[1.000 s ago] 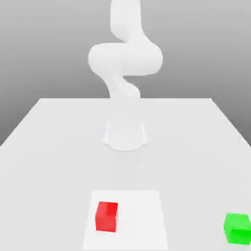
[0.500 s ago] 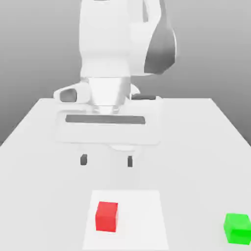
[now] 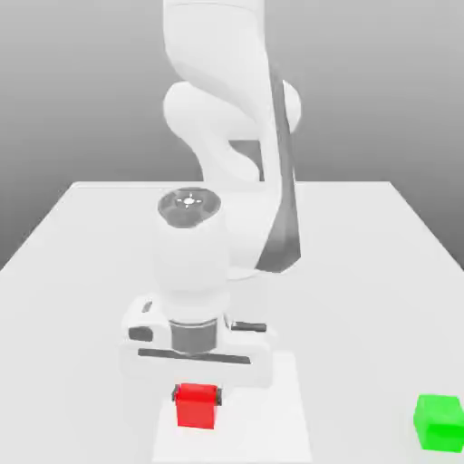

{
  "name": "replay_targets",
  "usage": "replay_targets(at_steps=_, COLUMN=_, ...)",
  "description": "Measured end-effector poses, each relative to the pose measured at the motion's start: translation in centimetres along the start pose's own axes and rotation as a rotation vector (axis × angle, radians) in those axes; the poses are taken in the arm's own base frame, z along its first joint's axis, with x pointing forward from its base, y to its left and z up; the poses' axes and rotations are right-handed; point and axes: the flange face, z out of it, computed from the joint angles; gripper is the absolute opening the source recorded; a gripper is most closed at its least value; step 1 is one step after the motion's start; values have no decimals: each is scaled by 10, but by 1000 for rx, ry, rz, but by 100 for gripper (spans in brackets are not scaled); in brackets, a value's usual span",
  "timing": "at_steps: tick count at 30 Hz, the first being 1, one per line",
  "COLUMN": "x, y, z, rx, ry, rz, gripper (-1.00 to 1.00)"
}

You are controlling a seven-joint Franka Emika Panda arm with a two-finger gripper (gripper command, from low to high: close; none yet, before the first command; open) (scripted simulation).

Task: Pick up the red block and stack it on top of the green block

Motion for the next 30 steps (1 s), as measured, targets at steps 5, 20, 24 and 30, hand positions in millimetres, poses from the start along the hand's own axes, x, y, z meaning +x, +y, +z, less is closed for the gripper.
replay_targets(at_steps=5, x=1, y=-1, z=-27, rx=0, ry=0, rz=0, gripper=-100)
replay_targets(at_steps=20, x=-105, y=-132, z=-66, rx=-38, ry=-3, rz=13, gripper=-100)
replay_targets(at_steps=24, x=-151, y=-169, z=-74, rx=-33, ry=-1, rz=26, gripper=-100)
replay_targets(at_steps=30, x=-226, y=-215, z=-94, rx=-4, ry=-1, rz=56, gripper=-100)
